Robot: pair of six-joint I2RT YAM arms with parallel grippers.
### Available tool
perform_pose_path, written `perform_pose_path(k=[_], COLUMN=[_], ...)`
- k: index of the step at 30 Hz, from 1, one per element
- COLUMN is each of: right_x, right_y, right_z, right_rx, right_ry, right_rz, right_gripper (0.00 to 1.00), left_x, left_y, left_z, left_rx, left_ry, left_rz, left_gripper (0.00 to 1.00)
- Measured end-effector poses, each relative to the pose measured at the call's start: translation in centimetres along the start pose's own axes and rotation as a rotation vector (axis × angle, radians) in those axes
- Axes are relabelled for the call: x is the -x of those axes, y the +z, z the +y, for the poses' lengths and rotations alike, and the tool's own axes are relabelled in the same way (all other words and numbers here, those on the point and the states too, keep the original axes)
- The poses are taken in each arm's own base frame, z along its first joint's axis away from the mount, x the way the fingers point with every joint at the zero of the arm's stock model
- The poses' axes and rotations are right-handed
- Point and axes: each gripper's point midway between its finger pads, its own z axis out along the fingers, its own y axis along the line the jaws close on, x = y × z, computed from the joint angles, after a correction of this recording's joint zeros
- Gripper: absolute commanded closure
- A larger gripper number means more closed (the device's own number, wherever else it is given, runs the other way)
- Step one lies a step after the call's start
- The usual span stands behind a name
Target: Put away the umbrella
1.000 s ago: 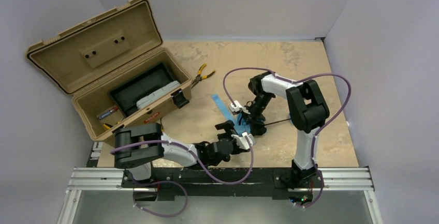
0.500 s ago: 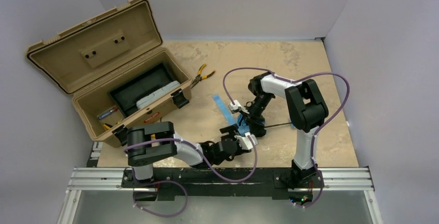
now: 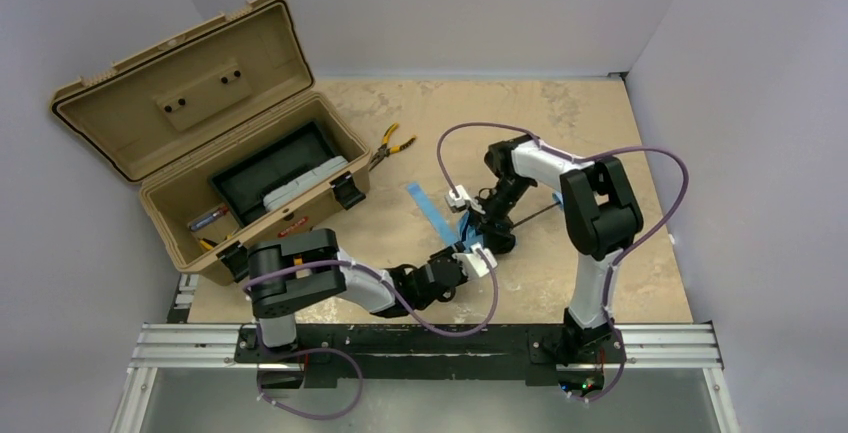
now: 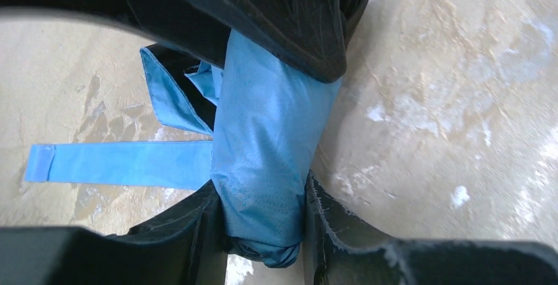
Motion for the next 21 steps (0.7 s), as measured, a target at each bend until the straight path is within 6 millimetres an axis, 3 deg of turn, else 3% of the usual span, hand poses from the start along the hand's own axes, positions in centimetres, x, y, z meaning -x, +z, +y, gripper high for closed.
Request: perform_pose_path(k=[3, 7, 13, 15, 17, 21], right_x=[1.0, 2.7, 5.3, 5.9, 6.1, 4.4], right_y=[-1.7, -6.4, -12.5, -13.4, -13.7, -11.4], right_z=[-1.5, -3.8, -4.0, -3.7, -3.3, -1.2], right_rx=[-0.066, -0.213, -0.411, -0.443, -0.463, -0.436], right_ry=[-0.03, -0.124, -0.292, -0.371, -0.443, -0.574], right_rz=[-0.081, -0.189, -0.264, -0.275, -0.269, -0.221], right_gripper=[0.28, 0.21, 0.12, 0.02, 0.01, 0.01], left_x=[0.0, -0.2, -0.5, -0.5, -0.5, -0.6], left_y=[0.7, 1.3, 1.5, 1.6, 1.8, 2.0], left_z=[0.7, 1.4, 1.7, 1.9, 2.0, 2.6], left_rx=[-0.001, -0.017, -0.06, -0.071, -0.084, -0.119], left_ry=[-0.07, -0.172, -0.309, -0.351, -0.402, -0.514], left_rz=[-0.007, -0.022, -0.048, -0.05, -0.052, -0.049], left_gripper=[1.0, 1.0, 1.0, 1.0, 1.0, 1.0])
